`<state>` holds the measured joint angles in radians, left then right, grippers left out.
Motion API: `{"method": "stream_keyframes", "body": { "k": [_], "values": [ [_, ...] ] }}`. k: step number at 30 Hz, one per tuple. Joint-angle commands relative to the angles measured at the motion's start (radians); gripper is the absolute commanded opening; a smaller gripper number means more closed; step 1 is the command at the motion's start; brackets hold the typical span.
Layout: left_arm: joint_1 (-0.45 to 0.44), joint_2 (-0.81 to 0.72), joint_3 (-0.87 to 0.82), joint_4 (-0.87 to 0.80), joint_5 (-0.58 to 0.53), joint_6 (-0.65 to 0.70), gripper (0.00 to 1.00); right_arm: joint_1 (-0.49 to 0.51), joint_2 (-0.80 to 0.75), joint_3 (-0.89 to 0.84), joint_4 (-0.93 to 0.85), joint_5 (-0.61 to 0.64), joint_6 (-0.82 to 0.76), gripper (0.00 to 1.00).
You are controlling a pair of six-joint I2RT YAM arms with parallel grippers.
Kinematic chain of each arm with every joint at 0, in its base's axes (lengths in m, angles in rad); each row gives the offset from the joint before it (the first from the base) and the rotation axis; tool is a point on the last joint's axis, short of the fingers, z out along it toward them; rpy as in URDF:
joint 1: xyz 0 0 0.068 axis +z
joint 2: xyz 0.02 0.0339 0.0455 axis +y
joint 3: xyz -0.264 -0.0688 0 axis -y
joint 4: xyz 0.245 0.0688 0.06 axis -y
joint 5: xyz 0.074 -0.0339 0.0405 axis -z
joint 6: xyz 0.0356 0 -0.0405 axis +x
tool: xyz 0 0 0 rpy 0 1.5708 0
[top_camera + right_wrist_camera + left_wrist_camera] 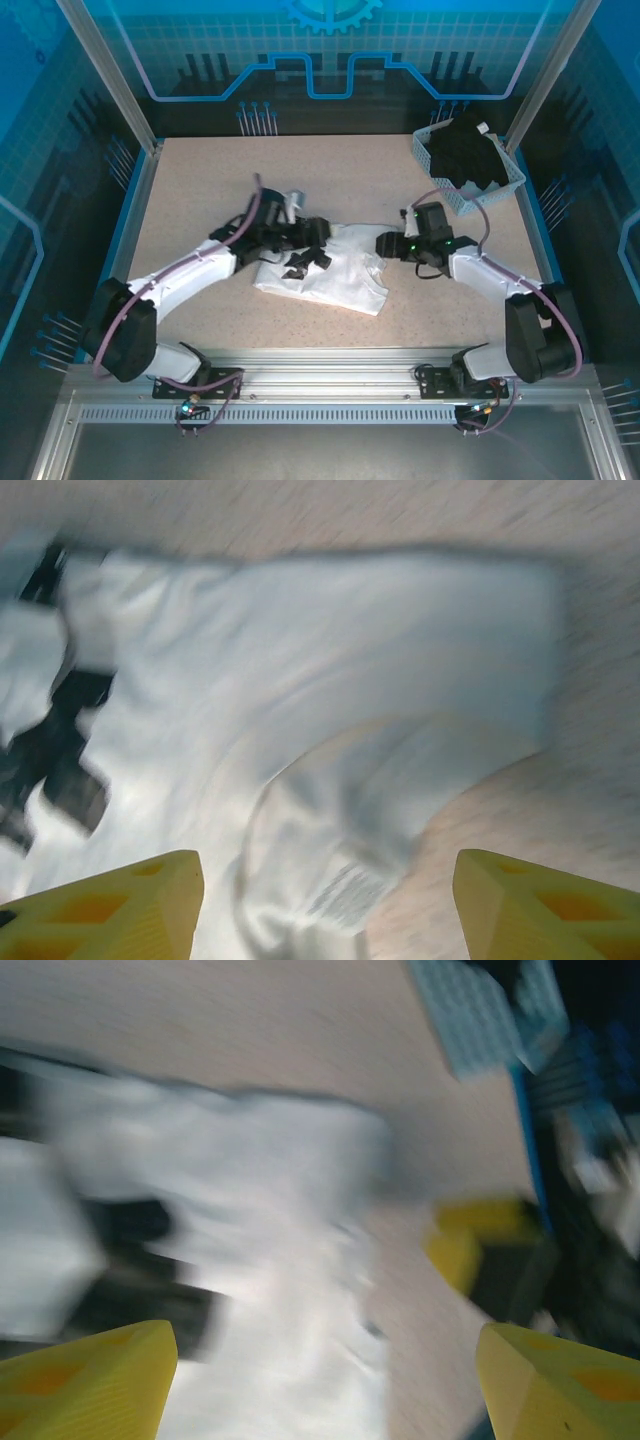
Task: Fold the inside-out t-shirt
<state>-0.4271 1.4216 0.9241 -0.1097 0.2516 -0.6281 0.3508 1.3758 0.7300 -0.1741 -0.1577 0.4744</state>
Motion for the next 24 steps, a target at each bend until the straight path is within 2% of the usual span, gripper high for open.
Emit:
{"method": "stream_keyframes", "body": {
  "k": [1, 4, 6, 9, 12, 14, 15, 19, 20, 22, 24],
  "values": [
    [0.115, 0.044, -0.03, -0.127, -0.018, 0.025, 0.8, 0.142, -0.014, -0.026, 0.004, -0.039, 0.066, 0.66],
    [0.158, 0.137, -0.001, -0.138, 0.007, 0.06, 0.79, 0.269, 0.023, -0.011, 0.031, -0.046, 0.114, 0.64],
    [0.161, 0.198, 0.017, -0.162, 0.021, 0.077, 0.79, 0.311, 0.049, -0.005, 0.038, -0.044, 0.133, 0.62],
    [0.16, 0.238, -0.018, -0.161, 0.074, 0.089, 0.77, 0.309, 0.057, 0.003, 0.003, -0.011, 0.124, 0.62],
    [0.128, 0.206, -0.111, -0.165, 0.097, 0.103, 0.76, 0.258, 0.0, 0.002, -0.045, 0.027, 0.091, 0.63],
    [0.054, 0.155, -0.18, -0.172, 0.098, 0.097, 0.76, 0.2, -0.045, 0.0, -0.078, 0.025, 0.068, 0.65],
    [-0.013, 0.121, -0.214, -0.163, 0.097, 0.076, 0.76, 0.162, -0.066, 0.003, -0.099, 0.019, 0.054, 0.66],
    [-0.361, 0.074, -0.21, -0.032, 0.125, -0.039, 0.76, 0.001, -0.132, 0.001, -0.188, -0.005, 0.013, 0.69],
    [-0.414, 0.082, -0.175, -0.019, 0.134, -0.043, 0.77, -0.025, -0.145, -0.001, -0.209, -0.004, 0.009, 0.69],
    [-0.472, 0.087, -0.066, -0.09, 0.1, 0.012, 0.77, -0.057, -0.178, -0.008, -0.259, 0.02, 0.003, 0.7],
    [-0.468, 0.062, -0.003, -0.154, 0.003, 0.082, 0.79, -0.059, -0.215, -0.025, -0.302, 0.063, 0.003, 0.71]
  ]
}}
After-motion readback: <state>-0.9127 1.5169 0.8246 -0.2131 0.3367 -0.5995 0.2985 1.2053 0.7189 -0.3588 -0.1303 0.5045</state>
